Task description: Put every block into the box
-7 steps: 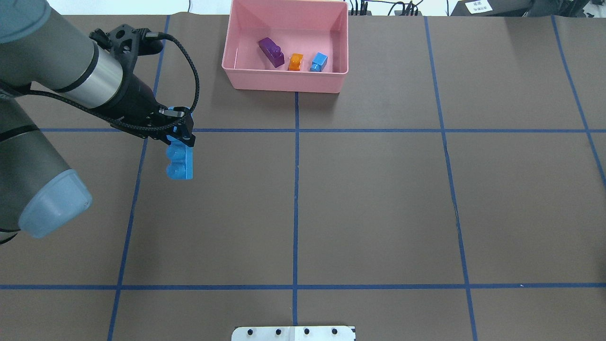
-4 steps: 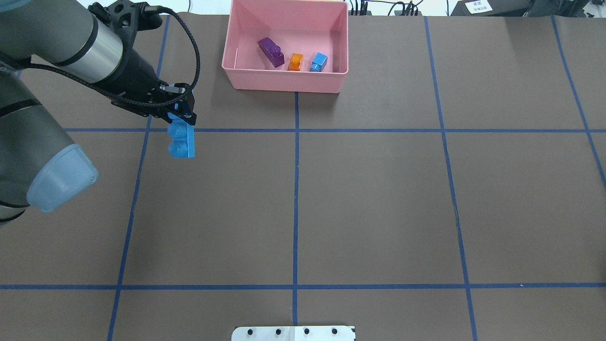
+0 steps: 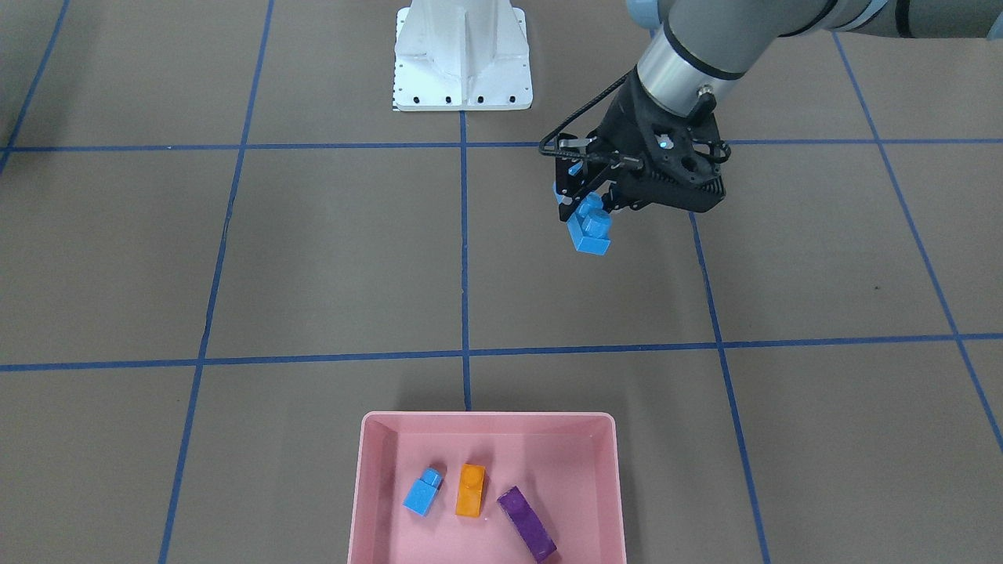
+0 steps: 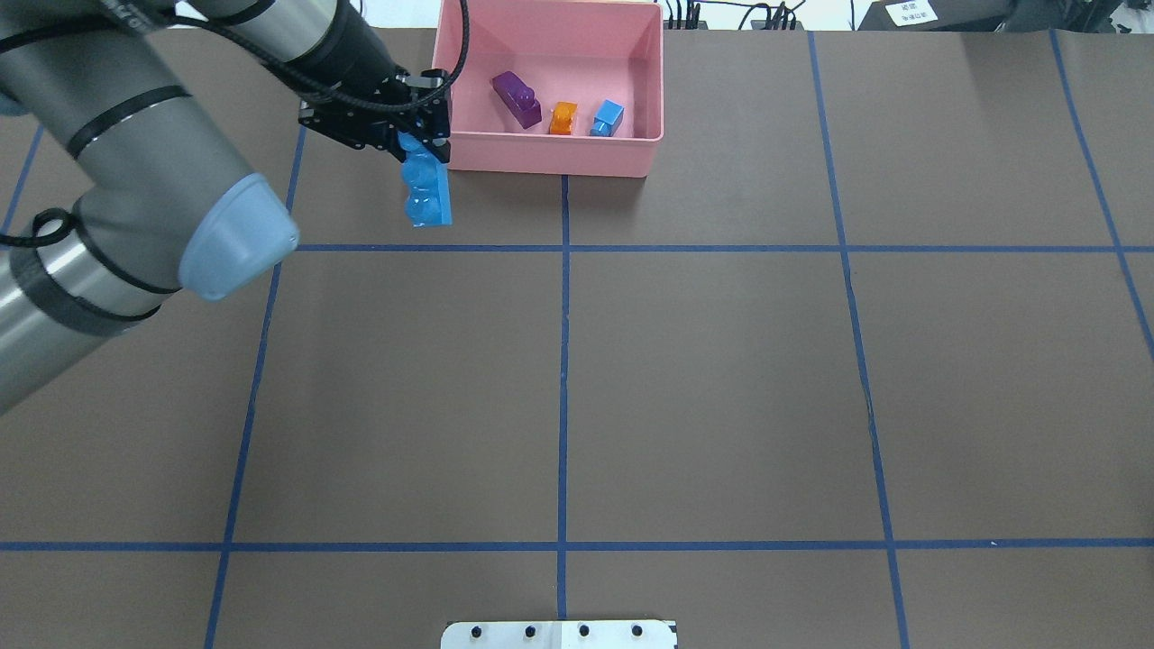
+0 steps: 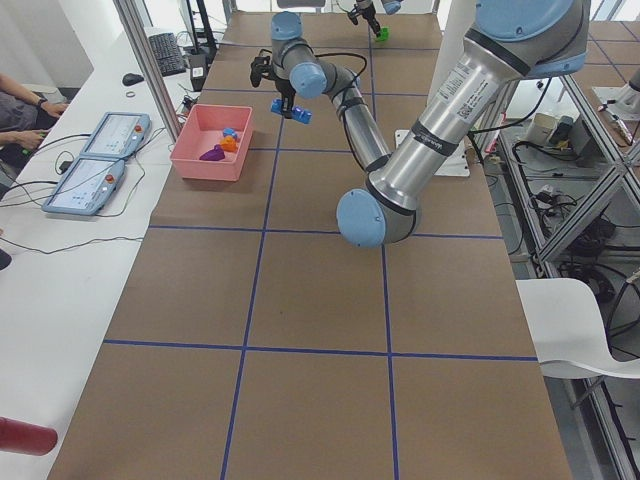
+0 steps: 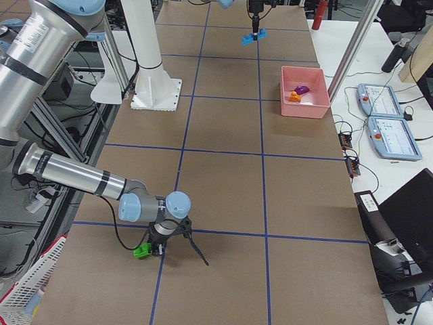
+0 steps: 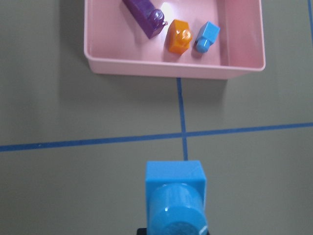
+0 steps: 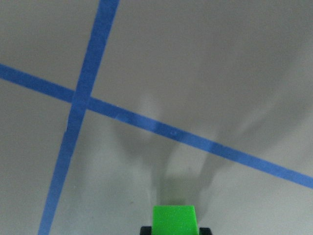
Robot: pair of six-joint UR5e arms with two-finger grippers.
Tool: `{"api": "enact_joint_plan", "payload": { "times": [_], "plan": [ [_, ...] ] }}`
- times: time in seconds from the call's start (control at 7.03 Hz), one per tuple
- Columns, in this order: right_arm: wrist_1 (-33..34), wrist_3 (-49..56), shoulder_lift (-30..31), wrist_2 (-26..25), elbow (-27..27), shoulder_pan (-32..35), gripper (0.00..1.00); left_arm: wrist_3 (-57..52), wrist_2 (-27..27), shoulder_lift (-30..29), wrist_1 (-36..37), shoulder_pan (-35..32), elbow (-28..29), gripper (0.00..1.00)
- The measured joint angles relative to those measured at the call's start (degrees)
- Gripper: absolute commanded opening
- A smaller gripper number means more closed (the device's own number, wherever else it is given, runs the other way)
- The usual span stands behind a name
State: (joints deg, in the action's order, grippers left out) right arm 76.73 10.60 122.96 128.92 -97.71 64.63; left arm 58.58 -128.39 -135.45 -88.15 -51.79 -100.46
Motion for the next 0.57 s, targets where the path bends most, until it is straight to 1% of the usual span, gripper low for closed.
{"api": "enact_joint_plan", "payload": {
  "times": [0.14,0.43,0.57],
  "plan": [
    [0.16,1.87,1.37,-0.23,-1.29,2.26,0.0,0.4,1.05,-3.21,-2.38,-0.06,5.05,0.0],
    [0.52,6.18,1.74,-2.77,-3.71,13.13,0.0,1.63,5.52,-11.1,-11.14,-0.46,20.48,0.0],
    [2.26,7.22,0.6,-4.44,-5.82,18.4,0.0,2.02,7.5,-14.6,-16.03,-1.29,28.42,0.0]
  ]
}}
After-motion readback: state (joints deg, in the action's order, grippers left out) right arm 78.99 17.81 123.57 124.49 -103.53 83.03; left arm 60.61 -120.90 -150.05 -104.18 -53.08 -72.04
